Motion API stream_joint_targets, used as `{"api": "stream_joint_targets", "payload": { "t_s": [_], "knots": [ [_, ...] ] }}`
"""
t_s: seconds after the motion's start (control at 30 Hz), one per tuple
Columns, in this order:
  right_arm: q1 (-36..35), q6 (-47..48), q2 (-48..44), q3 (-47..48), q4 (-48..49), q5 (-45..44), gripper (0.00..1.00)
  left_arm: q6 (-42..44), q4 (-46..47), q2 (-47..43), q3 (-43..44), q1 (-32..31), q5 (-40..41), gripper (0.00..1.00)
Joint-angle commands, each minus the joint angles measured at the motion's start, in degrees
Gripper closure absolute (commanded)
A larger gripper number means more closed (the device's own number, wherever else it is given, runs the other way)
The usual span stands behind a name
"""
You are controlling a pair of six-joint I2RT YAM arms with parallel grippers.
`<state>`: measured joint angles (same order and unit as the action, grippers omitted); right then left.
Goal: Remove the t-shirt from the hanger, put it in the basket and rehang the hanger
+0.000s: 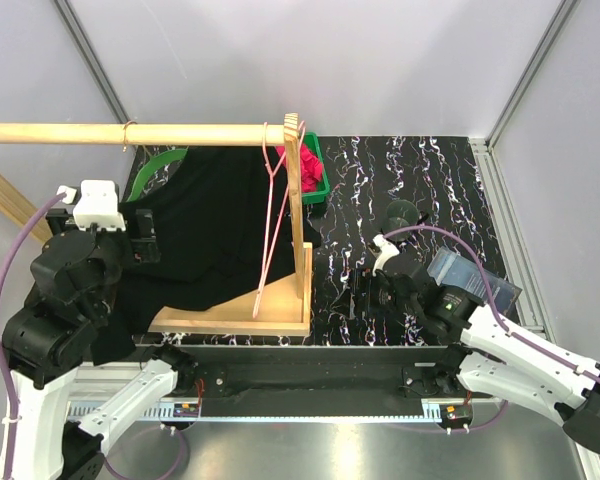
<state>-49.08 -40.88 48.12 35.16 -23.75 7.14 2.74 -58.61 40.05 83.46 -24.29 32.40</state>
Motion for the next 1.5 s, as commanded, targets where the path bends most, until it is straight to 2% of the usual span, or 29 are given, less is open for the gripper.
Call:
{"api": "stream_joint_targets", "payload": {
  "t_s": [0.0,0.17,0.23,0.5,0.53,0.73,0.77,1.07,1.17,1.47],
  "knots": [
    [-0.4,2.0,-0.7,2.7,-0.9,0.3,0.18,-6.1,1.7,-0.9,-0.1,-0.1,-10.1,0.04],
    [-0.3,1.9,-1.2,2.0,-1.2,0.4,0.18,-12.3,0.8,-3.5,-1.2,-0.1,-16.2,0.18],
    [-0.4,1.7,-1.3,1.8,-1.3,0.6,0.18,-14.2,0.7,-4.9,-1.6,-0.1,-18.3,0.21],
    [-0.3,2.4,0.6,3.1,-1.3,0.7,0.18,-17.8,0.6,-8.0,-4.2,-0.1,-24.5,0.39],
    [-0.3,2.5,0.7,3.2,-1.3,0.7,0.18,-18.1,0.8,-8.1,-4.2,-0.1,-25.0,0.46],
    [-0.3,2.7,1.6,3.7,-1.2,-0.2,0.18,-19.1,1.7,-7.6,-5.3,-0.1,-27.8,0.65],
    [-0.3,2.7,1.6,3.6,-1.1,-0.2,0.18,-19.2,1.8,-7.5,-5.4,-0.1,-27.9,0.72],
    [-0.3,1.9,0.0,3.1,-1.6,-0.5,0.18,-22.2,4.1,-6.6,-3.6,-0.1,-27.7,0.95],
    [-0.3,1.9,-0.2,3.2,-1.9,-0.6,0.18,-23.3,5.0,-5.9,-1.7,-0.1,-28.3,1.0],
    [-0.3,1.8,0.0,3.9,-2.4,-0.9,0.18,-26.1,9.9,-3.9,1.7,-0.1,-28.9,1.0]
  ]
}}
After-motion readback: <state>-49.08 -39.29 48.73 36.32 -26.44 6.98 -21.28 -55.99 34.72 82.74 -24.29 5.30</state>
